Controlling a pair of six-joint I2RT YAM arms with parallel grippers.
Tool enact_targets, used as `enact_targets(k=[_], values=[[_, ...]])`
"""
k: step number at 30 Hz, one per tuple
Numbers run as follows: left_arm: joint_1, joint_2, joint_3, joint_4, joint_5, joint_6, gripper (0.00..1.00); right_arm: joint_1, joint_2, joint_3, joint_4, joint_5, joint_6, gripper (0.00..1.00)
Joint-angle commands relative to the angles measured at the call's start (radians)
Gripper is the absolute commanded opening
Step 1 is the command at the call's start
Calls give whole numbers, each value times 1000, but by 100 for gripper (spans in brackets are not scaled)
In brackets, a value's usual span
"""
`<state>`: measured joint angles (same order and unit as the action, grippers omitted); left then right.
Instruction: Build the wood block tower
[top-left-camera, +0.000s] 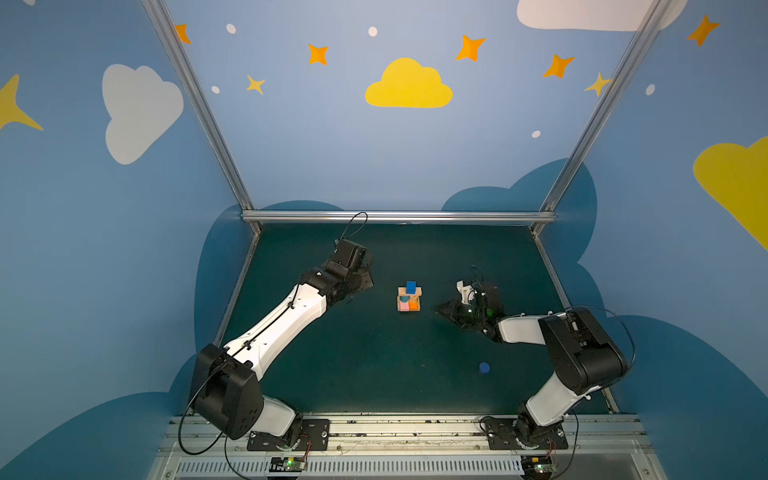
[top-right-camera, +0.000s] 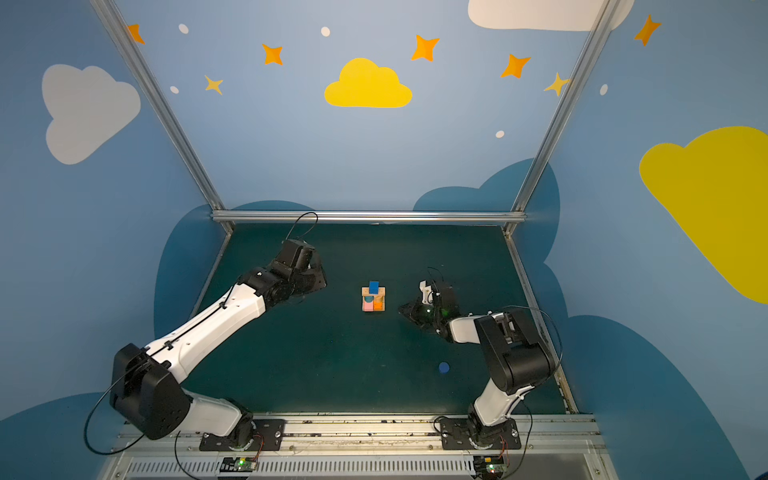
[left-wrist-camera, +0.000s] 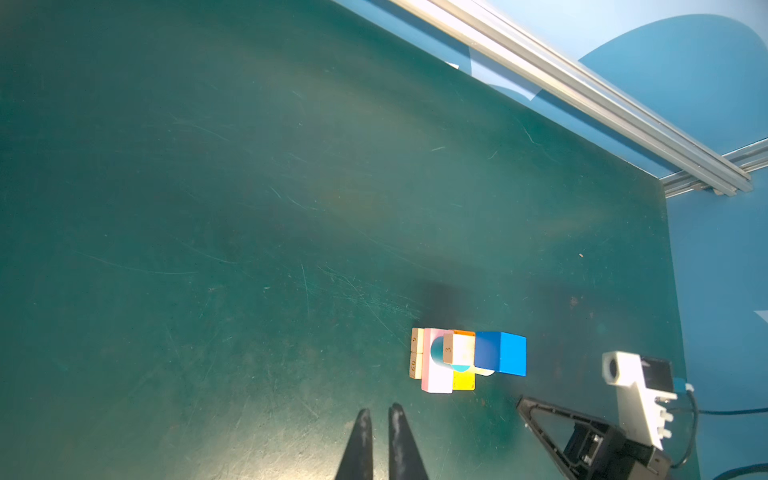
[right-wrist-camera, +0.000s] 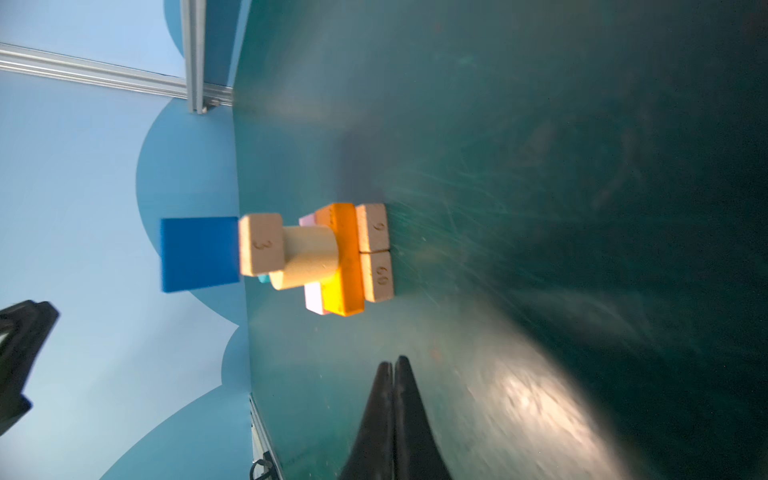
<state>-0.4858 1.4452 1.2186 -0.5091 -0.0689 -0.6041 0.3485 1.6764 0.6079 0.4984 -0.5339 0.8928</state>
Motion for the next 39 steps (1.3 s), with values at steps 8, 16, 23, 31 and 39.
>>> enact_targets(k=[8,16,23,31,39], values=[[17,-16,-13,71,40,9,11,67,-333,140,-652,308,-235,0],[23,-12,-44,103,69,13,13,107,-532,138,-1176,558,-303,10],[26,-31,-60,100,64,21,16,108,-560,32,-1309,584,-260,55],[27,-31,-60,101,73,17,21,112,-638,-42,-1344,563,-205,64],[28,-23,-60,100,86,15,22,112,-592,-43,-1316,576,-198,62]])
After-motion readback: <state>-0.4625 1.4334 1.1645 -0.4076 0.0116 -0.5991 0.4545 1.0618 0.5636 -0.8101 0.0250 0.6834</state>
